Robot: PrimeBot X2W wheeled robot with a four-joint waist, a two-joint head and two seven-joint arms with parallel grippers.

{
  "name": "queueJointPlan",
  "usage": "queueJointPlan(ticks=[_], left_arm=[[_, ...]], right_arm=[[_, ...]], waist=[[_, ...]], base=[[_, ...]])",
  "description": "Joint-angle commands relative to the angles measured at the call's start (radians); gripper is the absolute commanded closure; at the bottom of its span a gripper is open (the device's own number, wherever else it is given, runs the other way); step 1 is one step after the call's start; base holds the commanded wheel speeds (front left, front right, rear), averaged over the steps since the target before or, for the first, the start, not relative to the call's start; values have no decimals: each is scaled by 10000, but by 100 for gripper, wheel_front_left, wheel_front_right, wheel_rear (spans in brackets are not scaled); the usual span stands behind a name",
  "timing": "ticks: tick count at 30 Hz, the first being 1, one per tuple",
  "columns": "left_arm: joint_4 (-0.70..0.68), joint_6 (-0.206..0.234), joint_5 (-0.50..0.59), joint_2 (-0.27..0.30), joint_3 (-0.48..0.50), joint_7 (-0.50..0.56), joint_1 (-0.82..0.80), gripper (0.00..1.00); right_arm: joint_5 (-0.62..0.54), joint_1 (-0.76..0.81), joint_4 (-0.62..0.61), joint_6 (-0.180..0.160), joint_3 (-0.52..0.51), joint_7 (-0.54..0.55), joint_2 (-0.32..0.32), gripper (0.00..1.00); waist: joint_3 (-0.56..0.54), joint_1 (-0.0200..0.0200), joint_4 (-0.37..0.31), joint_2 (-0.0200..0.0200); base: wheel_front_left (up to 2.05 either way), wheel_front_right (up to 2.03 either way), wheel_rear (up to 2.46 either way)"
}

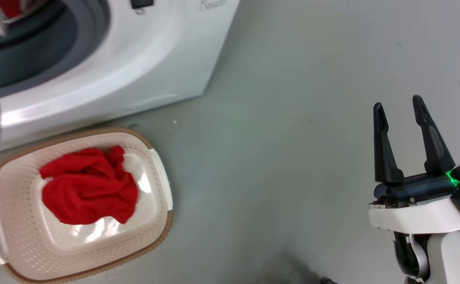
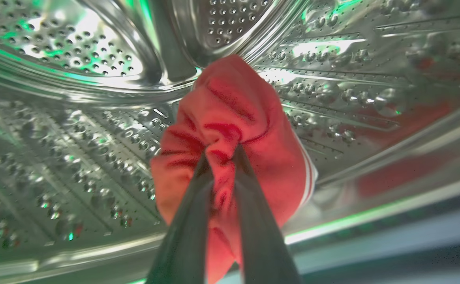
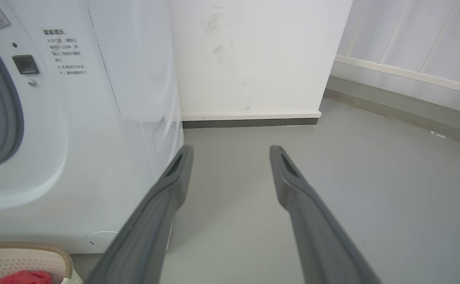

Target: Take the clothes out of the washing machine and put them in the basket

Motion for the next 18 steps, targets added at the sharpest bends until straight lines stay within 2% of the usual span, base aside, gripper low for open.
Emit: queueJointPlan(ticks=[1,7,11,15,18], left_arm=[[-152,-21,-181,-113,-113,-287,470,100],[-931,-17,-597,-227,-709,-1503,2594,100],[-1668,5,-812,-204,-710,-2122,3859,100],[-2702,284,-962,-124,-627,-2519,5040,100],[-3700,650,-1127,-68,-450,-2725,5834,100]], right_arm=[[-118,138,41,-10,-43,-20,4,0],[-439,453,269,-10,-88,-20,1,0],[-540,772,368,-10,-174,-20,4,0],[-666,1055,471,-10,-121,-20,2,0],[-740,1194,524,-10,-121,-20,4,0]], waist=[[-851,1,613,0],[-2152,1,1041,0],[-2947,1,1270,0],[-3533,1,1438,0],[-3902,1,1535,0]], base=[[0,0,0],[0,0,0],[0,0,0],[0,0,0],[0,0,0]])
